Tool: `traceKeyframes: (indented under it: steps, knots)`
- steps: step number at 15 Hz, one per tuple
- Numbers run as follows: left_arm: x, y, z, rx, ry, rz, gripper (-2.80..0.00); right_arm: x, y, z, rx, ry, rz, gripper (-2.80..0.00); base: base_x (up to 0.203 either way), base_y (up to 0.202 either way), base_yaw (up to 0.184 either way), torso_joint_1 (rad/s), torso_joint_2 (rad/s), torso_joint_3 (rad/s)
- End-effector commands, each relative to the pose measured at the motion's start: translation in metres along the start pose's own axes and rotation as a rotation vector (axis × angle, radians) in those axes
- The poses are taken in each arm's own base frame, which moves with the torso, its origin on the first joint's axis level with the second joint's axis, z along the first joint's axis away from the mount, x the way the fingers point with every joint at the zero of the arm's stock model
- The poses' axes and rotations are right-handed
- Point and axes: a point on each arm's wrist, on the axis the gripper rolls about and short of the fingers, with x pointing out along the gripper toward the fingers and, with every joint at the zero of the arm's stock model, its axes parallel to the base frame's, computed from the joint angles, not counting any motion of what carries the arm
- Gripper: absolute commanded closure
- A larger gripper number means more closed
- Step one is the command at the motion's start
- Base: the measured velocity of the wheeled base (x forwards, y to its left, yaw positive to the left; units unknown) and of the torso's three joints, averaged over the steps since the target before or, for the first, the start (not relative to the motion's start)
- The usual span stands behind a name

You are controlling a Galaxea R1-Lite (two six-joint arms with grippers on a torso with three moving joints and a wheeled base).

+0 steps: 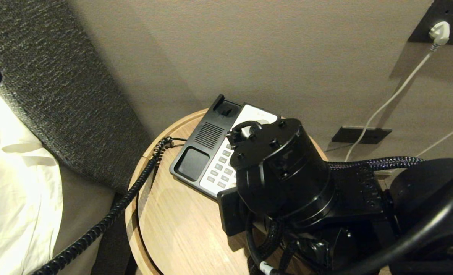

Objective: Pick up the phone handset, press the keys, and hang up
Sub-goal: Dial the number

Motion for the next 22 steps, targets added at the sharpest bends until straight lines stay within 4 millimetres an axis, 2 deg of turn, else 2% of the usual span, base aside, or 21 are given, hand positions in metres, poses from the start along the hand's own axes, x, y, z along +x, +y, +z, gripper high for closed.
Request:
traceKeyframes:
  steps: [1,18,22]
  knots:
    - [0.000,0.000,0.000,-0.005,0.001,-0.001,0.00,0.002,0.000,-0.004,-0.006,0.011,-0.008,0.00,0.000,0.000,0.000,0.000,0.00,0.000]
    - [0.000,0.000,0.000,-0.006,0.000,0.001,0.00,0.015,0.005,-0.019,-0.049,0.052,-0.036,0.00,0.000,0.000,0.000,0.000,0.00,0.000]
    - [0.000,0.001,-0.001,-0.006,0.003,0.003,0.00,0.013,0.005,-0.013,-0.035,0.034,-0.029,0.00,0.000,0.000,0.000,0.000,0.00,0.000]
